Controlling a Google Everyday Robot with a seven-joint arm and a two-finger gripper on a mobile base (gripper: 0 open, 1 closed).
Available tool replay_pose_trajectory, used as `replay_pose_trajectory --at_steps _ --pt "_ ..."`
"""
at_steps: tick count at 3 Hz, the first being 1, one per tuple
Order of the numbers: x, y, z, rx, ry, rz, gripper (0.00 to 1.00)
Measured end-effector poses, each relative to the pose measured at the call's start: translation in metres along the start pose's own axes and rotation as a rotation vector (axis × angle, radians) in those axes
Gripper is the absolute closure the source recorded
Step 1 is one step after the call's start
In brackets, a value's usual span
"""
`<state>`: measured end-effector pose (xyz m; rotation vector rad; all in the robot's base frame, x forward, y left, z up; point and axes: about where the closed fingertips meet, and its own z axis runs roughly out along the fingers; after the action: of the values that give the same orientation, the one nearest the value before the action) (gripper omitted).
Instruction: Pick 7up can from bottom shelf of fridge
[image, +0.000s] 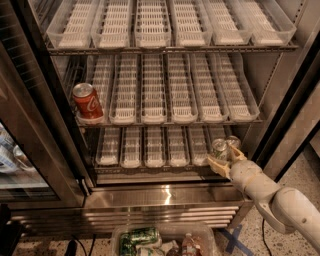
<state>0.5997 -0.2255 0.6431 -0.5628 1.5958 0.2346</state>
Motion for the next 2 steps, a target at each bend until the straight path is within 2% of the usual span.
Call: replay_pose_trajectory --at_steps 1,2 --pt "-0.003 0.017 0.003 -0.036 -0.011 -0.015 1.00" --pt "-0.028 0.093 0.011 -0.213 -0.077 -0.032 1.00"
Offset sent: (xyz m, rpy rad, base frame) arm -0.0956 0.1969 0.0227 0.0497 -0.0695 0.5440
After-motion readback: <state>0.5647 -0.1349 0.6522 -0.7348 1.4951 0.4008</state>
